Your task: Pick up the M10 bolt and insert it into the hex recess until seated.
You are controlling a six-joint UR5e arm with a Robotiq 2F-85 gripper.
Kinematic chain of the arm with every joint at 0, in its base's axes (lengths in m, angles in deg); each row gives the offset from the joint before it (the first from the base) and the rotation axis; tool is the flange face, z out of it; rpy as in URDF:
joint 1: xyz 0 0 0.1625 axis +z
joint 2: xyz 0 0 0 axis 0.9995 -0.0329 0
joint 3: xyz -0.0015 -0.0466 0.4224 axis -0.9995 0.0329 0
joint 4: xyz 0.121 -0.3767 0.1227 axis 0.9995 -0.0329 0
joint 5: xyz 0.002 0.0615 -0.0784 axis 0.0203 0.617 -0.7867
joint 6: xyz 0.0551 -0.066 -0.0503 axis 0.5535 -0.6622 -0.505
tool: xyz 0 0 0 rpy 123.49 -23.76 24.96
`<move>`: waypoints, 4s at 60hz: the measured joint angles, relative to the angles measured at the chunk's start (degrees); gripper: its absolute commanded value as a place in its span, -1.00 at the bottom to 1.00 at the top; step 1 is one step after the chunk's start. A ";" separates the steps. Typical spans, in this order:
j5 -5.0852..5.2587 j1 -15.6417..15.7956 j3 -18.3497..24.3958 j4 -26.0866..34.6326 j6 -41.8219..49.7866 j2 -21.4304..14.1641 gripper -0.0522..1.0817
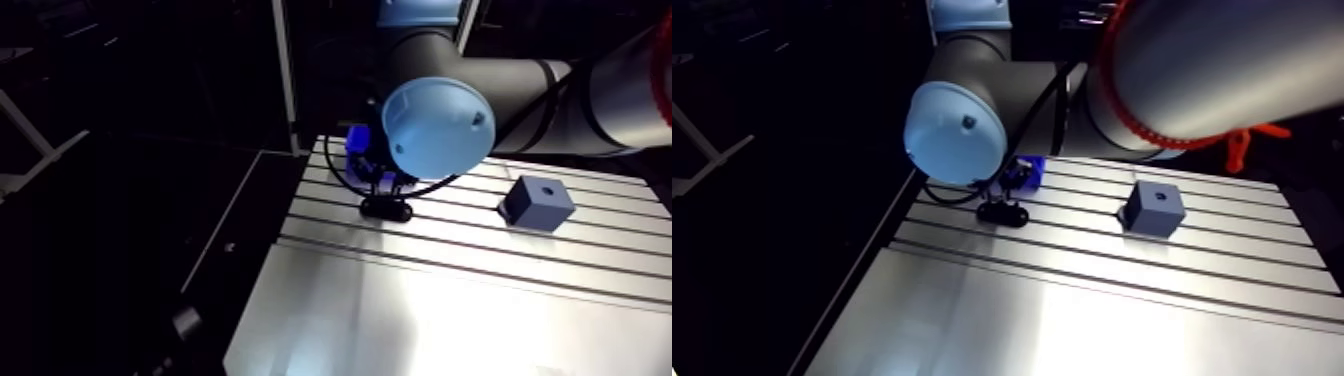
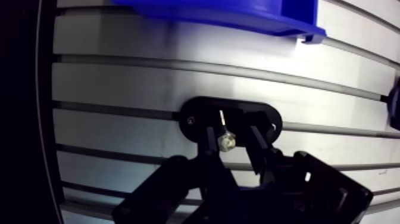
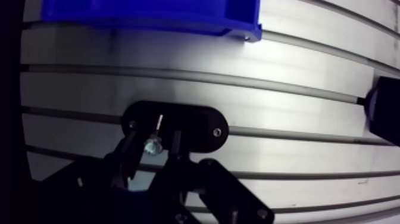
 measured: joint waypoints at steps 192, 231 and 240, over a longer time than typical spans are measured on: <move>1.06 -0.51 0.97 0.39 -0.16 -1.75 0.59; 2.63 -5.77 10.10 21.79 -13.55 -9.41 0.86; 2.57 -8.23 12.21 26.61 -21.68 -10.03 0.86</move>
